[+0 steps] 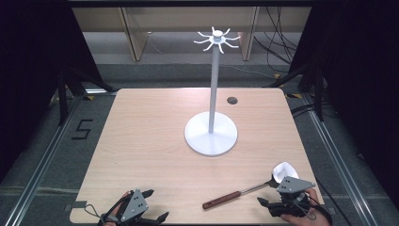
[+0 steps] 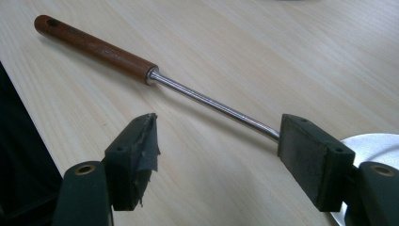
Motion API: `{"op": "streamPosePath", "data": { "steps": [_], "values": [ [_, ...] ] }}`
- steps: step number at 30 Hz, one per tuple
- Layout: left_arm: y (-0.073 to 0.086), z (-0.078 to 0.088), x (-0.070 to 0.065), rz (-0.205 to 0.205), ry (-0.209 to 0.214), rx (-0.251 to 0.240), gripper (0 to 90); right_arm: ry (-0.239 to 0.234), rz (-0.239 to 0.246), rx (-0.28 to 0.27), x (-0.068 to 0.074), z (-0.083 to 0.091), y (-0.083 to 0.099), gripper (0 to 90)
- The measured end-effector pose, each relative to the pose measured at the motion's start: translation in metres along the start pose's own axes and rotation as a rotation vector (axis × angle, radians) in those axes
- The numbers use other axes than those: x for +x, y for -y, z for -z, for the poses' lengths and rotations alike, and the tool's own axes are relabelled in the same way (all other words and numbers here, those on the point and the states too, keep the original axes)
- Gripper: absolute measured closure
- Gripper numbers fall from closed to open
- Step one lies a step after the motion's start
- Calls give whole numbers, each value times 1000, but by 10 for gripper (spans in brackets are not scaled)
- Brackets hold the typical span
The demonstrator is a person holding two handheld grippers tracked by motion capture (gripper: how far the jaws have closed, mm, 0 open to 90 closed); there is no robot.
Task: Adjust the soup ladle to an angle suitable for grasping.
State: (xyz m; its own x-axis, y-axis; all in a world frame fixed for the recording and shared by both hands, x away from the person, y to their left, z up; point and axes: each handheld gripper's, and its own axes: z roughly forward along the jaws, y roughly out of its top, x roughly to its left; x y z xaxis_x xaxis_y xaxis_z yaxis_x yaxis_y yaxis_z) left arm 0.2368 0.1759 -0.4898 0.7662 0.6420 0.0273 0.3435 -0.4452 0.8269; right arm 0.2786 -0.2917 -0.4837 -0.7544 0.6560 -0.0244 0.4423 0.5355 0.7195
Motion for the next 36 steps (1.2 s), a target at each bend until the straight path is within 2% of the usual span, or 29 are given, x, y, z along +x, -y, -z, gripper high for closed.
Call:
{"op": "streamPosePath", "data": {
  "steps": [1, 2, 4, 5, 6, 7, 9, 10, 11, 12, 15, 16, 17, 18, 19, 22, 23, 24, 25, 26, 27, 30, 31, 32, 33, 34, 36],
  "values": [
    [0, 0, 0, 0, 0, 0, 151, 5, 6, -1, 0, 0, 0, 302],
    [0, 0, 0, 0, 1, 0, 151, 3, -23, 24, 2, 1, 0, 302],
    [0, 0, 0, -1, 1, 2, 152, 10, 11, 0, 0, -1, 0, 302],
    [0, 0, 0, 1, 0, 0, 152, 10, 2, 0, 1, 0, -1, 302],
    [1, 0, -1, 24, -3, 5, 152, 4, -10, 7, 2, 0, -1, 302],
    [1, 0, -1, 17, 0, 9, 152, 3, 10, 0, 1, 0, -1, 302],
    [1, 0, -1, 19, 4, 5, 152, 7, 14, 4, 2, -1, -1, 302],
    [0, 0, 0, -7, -3, 6, 152, 4, -7, 11, 4, 0, -1, 302],
    [1, 0, -1, 20, -4, 6, 152, -3, 0, 13, 4, 0, -2, 302],
    [1, 0, -1, 24, -5, 7, 152, 0, 16, 10, 4, -1, -2, 302],
    [0, 0, 1, -8, -1, 10, 152, -5, 24, 12, 6, -2, -3, 302],
    [0, 0, 0, -5, -3, 8, 152, -5, 40, 6, 6, -2, -4, 302],
    [0, 0, 0, -6, -1, 9, 152, -7, 23, 17, 8, -2, -5, 301],
    [0, 0, 0, -4, 1, 9, 152, -5, 46, 8, 7, -4, -5, 302],
    [1, 0, 0, 8, -1, 31, 152, -7, 30, 21, 10, -4, -6, 302],
    [0, 0, 0, 11, -2, 28, 152, -10, 71, 19, 11, -7, -8, 302],
    [0, 0, 0, 10, -2, 31, 152, -13, 69, 24, 12, -7, -10, 301],
    [1, -1, -2, 32, 7, 18, 152, -14, 83, 24, 13, -8, -11, 302],
    [2, -2, -2, 37, -1, -1, 151, -15, 82, 25, 14, -8, -11, 301],
    [1, -1, -1, 35, 4, 13, 151, -12, 99, 22, 14, -10, -13, 301],
    [1, -1, -1, 35, 4, 15, 152, -14, 90, 31, 16, -10, -15, 301],
    [2, -2, -2, 37, -1, 0, 152, -20, 116, 34, 19, -13, -19, 301],
    [1, -2, -1, 19, -6, 7, 152, -23, 121, 35, 20, -14, -21, 300],
    [1, -2, -2, 32, -1, 8, 152, -27, 138, 30, 20, -15, -23, 299],
    [1, -2, -2, 29, 1, 5, 152, -28, 146, 31, 21, -17, -25, 299],
    [0, -1, 0, -1, 1, 14, 152, -33, 141, 41, 23, -18, -26, 299],
    [0, -1, 0, 4, 0, 20, 152, -40, 161, 47, 25, -22, -30, 299]
  ]
}}
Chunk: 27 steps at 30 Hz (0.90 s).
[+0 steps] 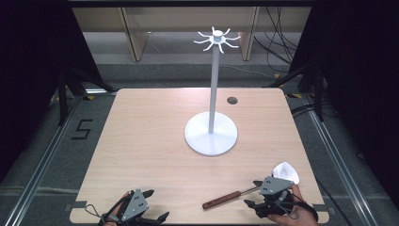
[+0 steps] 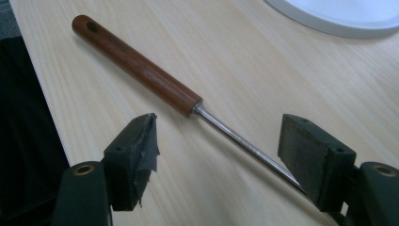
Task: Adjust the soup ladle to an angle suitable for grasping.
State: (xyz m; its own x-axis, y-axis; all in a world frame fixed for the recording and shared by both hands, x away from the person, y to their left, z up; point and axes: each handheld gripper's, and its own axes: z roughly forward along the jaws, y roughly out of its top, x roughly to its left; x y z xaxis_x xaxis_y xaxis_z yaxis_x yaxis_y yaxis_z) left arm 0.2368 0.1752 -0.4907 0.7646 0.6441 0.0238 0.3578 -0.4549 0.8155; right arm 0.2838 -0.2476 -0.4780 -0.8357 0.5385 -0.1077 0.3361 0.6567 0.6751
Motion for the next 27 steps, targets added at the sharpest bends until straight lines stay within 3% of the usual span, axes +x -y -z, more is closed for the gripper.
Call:
{"op": "streamPosePath", "data": {
  "steps": [2, 3, 4, 7, 9, 10, 11, 12, 13, 14, 16, 20, 21, 22, 23, 24, 26, 27],
  "values": [
    [0, 0, 0, 13, -8, 11, 152, -3, 24, -6, 2, -5, -5, 299],
    [0, -1, -2, 38, 1, -13, 152, -15, 37, 10, 2, -6, -8, 300],
    [0, 0, 0, 4, -7, 16, 152, -23, 48, 11, 3, -8, -11, 300],
    [0, 0, 0, 7, -7, 16, 152, -48, 83, 9, 8, -16, -19, 308],
    [1, -1, -2, 44, -1, -18, 152, -51, 84, 29, 11, -20, -24, 313],
    [0, -1, -1, 16, 1, -11, 152, -64, 93, 41, 12, -23, -27, 320],
    [0, -1, -1, 16, 1, -11, 152, -64, 93, 41, 12, -23, -27, 320],
    [0, 0, 1, 4, 1, -5, 152, -92, 122, 57, 14, -29, -31, 339],
    [0, 0, 1, 5, 1, -6, 152, -81, 113, 64, 14, -30, -32, 349],
    [0, -1, 0, 13, 3, -12, 152, -95, 140, 62, 13, -33, -34, 364],
    [0, 1, 1, -14, -5, 12, 152, -106, 161, 76, 13, -37, -37, 383],
    [0, 0, 0, 13, 4, -2, 152, -119, 176, 98, 13, -42, -40, 405],
    [1, -1, -2, 39, 0, -12, 152, -132, 191, 112, 12, -45, -42, 423],
    [1, 0, -1, 27, 1, -1, 152, -126, 168, 125, 14, -45, -42, 428],
    [0, 0, 1, 3, 1, -5, 152, -142, 198, 119, 12, -47, -43, 435],
    [1, 0, 0, 28, -2, -1, 152, -143, 169, 137, 14, -47, -43, 440],
    [1, -1, -2, 37, 2, -11, 151, -155, 210, 126, 12, -50, -44, 447],
    [0, 0, 0, 2, 4, -2, 151, -163, 216, 133, 13, -50, -45, 454]
  ]
}}
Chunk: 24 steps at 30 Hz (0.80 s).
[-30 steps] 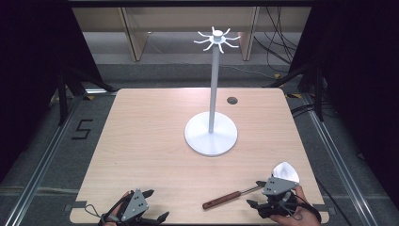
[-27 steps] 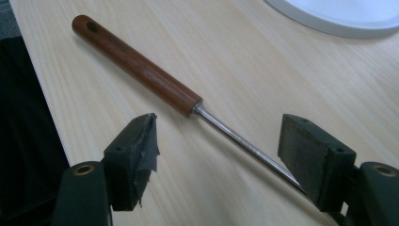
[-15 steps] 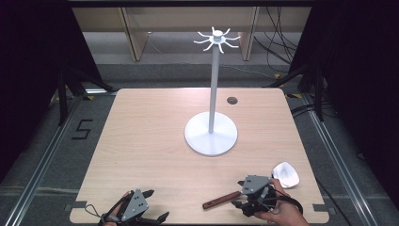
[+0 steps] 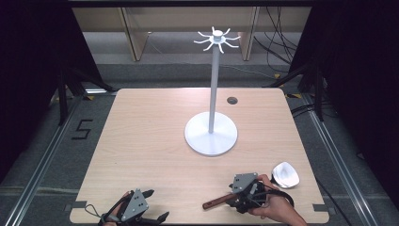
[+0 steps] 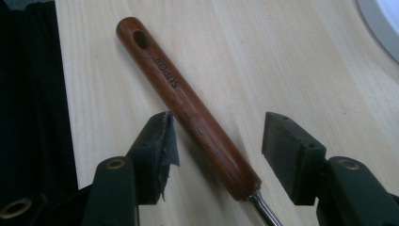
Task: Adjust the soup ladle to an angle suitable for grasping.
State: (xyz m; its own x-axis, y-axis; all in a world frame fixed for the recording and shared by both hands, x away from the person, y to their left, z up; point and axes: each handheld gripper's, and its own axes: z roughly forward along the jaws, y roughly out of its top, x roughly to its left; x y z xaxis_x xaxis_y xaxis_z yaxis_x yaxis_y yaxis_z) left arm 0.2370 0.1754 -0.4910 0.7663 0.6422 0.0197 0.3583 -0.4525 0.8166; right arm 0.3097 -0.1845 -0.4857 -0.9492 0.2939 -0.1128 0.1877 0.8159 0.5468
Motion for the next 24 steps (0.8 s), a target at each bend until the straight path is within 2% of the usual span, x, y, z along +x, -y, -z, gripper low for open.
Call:
{"op": "streamPosePath", "data": {
  "steps": [1, 2, 3, 4, 5, 6, 7, 9, 10, 12, 13, 14, 15, 16, 19, 20, 21, 23, 24],
  "values": [
    [1, 0, -2, 35, -6, -6, 152, -6, -20, 15, 2, 0, -1, 459],
    [0, 0, 0, 11, -1, 0, 151, -14, -13, 23, 3, -1, -2, 464],
    [0, 0, -1, 32, 2, 2, 151, -24, 10, 27, 1, -3, -3, 470],
    [1, -1, -2, 23, -13, -10, 151, -29, 22, 36, 1, -5, -4, 477],
    [0, 0, -1, 7, -6, -2, 151, -34, 18, 50, 2, -6, -4, 483],
    [0, 0, -1, 7, -6, -2, 151, -34, 18, 50, 2, -6, -4, 483],
    [1, -1, -2, 33, -7, -8, 152, -43, 27, 61, 0, -10, -6, 513],
    [0, 0, -1, 28, 4, 4, 151, -41, 10, 81, 0, -11, -7, 536],
    [1, -1, -2, 28, -11, -10, 152, -51, 20, 82, -1, -11, -7, 539],
    [1, -1, -2, 34, -11, -13, 151, -66, 46, 90, -2, -12, -9, 547],
    [0, 1, -1, 25, 1, 7, 151, -82, 45, 92, -2, -12, -10, 551],
    [0, 1, -1, 21, -2, 10, 151, -80, 48, 96, -2, -12, -10, 558],
    [1, -1, -2, 33, -7, -12, 152, -80, 69, 99, -3, -12, -11, 570],
    [1, -1, -2, 33, -9, -12, 152, -74, 83, 106, -4, -12, -11, 582],
    [0, 1, 0, 24, -2, 8, 151, -73, 84, 128, -8, -12, -13, 622],
    [1, -1, -2, 33, -8, -11, 151, -85, 90, 124, -10, -13, -14, 634],
    [1, 0, -1, 15, -16, 1, 151, -87, 91, 131, -12, -13, -15, 645],
    [1, -1, -2, 32, -9, -12, 151, -103, 86, 143, -16, -14, -16, 662],
    [0, 1, 0, 22, 0, 11, 151, -99, 43, 165, -15, -13, -17, 666]
  ]
}}
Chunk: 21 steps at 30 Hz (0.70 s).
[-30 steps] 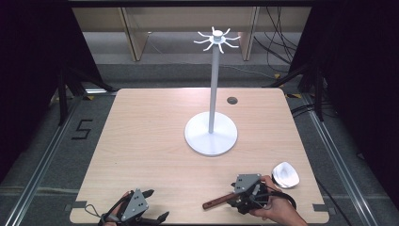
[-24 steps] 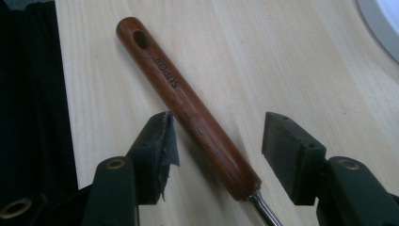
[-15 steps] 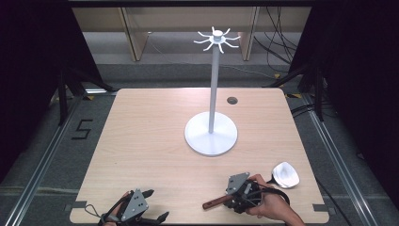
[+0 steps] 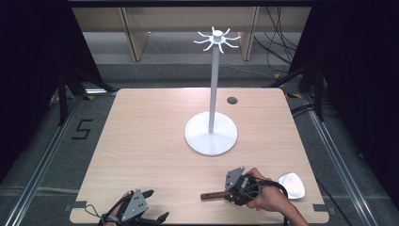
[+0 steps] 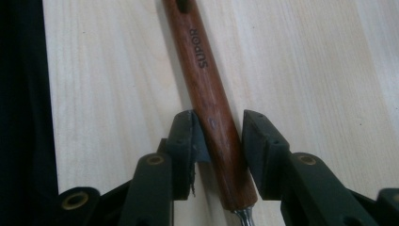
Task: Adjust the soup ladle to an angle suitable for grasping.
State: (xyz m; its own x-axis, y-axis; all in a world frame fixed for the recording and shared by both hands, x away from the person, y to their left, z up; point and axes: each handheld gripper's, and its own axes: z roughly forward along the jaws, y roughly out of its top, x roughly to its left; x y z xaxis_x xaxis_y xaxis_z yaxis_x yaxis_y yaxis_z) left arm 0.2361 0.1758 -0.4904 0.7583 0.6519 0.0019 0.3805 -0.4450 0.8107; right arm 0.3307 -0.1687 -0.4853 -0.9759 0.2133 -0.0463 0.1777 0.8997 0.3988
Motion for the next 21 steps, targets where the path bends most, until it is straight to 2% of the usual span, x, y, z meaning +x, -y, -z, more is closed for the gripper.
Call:
{"op": "streamPosePath", "data": {
  "steps": [1, 2, 3, 4, 5, 6, 7, 8, 9, 10, 11, 12, 14, 15, 16, 17, 18, 19, 20, 21],
  "values": [
    [0, 0, 0, 1, 3, -2, 151, 6, -3, 9, -2, 0, -1, 669],
    [1, -2, -2, 11, -5, -22, 151, -3, 33, 9, -4, -1, -3, 672],
    [1, -2, -2, 12, -9, -24, 151, -4, 31, 24, -5, -1, -4, 673],
    [1, -2, -1, 11, -3, -23, 151, 9, -2, 54, -4, 1, -6, 674],
    [0, -1, 0, 5, 2, -9, 151, 5, 14, 59, -5, 0, -8, 677],
    [0, -1, 0, 2, 0, -9, 151, 9, 8, 82, -4, 0, -10, 681],
    [0, -1, -1, 10, 6, -16, 151, 28, -39, 120, -1, 1, -13, 686],
    [1, -2, -2, 11, 0, -30, 151, 27, 10, 122, -3, -1, -15, 689],
    [1, -2, -2, 11, 0, -30, 151, 27, 10, 122, -3, -1, -15, 689],
    [1, 0, 0, 1, 3, -9, 151, 11, 53, 133, -6, -1, -19, 694],
    [0, -1, 0, 1, 0, -10, 151, 16, 56, 134, -5, -2, -20, 696],
    [1, -1, -1, 6, 5, -13, 151, 22, 25, 147, -4, -2, -21, 697],
    [2, -2, -2, 11, -1, -34, 151, 13, 70, 151, -6, -2, -23, 699],
    [1, -1, 0, 0, -1, -10, 151, 12, 85, 149, -7, -3, -23, 700],
    [0, 0, 0, 3, 4, -11, 151, 10, 55, 151, -5, -2, -23, 701],
    [1, -1, 0, -4, -2, -7, 151, 15, 76, 153, -6, -3, -24, 702],
    [1, -1, 0, -4, -2, -7, 151, 15, 76, 153, -6, -3, -24, 702],
    [2, -2, -2, 7, -3, -29, 151, 2, 55, 171, -4, -2, -25, 708],
    [1, -2, -1, 10, 0, -23, 151, 18, 111, 172, -6, -3, -26, 711],
    [0, 0, 1, -13, -2, 2, 151, 19, 112, 174, -5, -4, -26, 714]
  ]
}}
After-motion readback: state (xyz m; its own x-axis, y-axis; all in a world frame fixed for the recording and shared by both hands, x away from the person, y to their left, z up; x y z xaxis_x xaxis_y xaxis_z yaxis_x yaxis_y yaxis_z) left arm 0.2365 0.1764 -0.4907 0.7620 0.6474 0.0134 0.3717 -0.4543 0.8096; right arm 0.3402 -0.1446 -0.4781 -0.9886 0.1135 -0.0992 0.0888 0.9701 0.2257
